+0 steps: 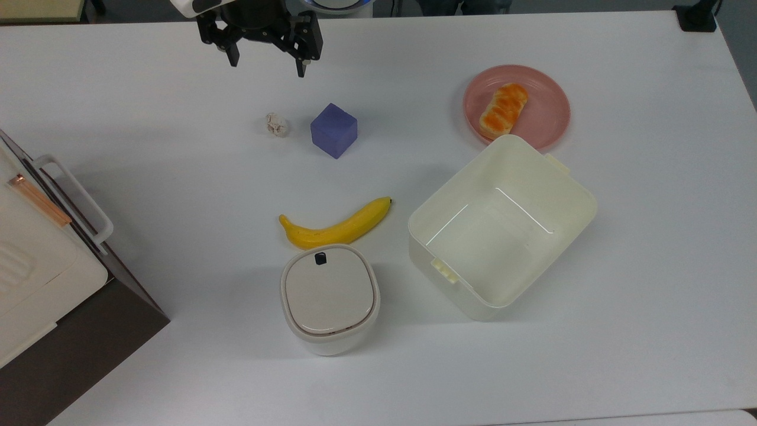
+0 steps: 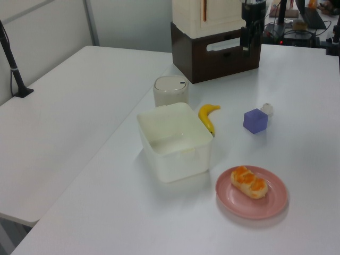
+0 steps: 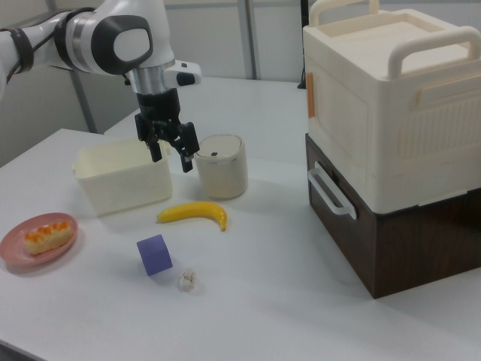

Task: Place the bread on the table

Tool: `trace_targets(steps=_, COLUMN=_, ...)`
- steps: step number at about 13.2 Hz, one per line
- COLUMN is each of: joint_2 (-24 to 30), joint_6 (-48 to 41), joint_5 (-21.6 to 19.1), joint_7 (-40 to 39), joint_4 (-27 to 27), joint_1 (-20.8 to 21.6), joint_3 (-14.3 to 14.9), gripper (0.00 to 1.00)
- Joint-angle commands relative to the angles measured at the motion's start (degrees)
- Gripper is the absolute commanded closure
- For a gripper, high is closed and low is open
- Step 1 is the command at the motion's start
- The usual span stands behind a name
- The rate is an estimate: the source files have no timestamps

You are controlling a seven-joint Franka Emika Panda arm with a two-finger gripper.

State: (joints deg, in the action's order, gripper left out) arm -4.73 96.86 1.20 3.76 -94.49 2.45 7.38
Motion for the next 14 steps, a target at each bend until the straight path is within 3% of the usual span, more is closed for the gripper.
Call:
trace_targets(steps=1, joint_2=0.3, joint_6=-2.1, joint_5=-1.1, joint_7=-1.4, joint_4=0.3, joint_1=-0.3, joint_3=0.0, gripper=0.0)
trace_targets(steps=8, joint_2=0.5, joint_6=-2.6, joint_5=-1.0, joint_7=-2.0, joint_4=-0.4, joint_1=-0.5, joint_3=-0.1, gripper=0.0)
trace_targets(steps=14, joint_2=0.5, joint_6=-2.6, joint_5=-0.4, joint_7=-8.4, joint_4=-2.5, joint_1=-1.8, joint_3=0.0, gripper=0.0)
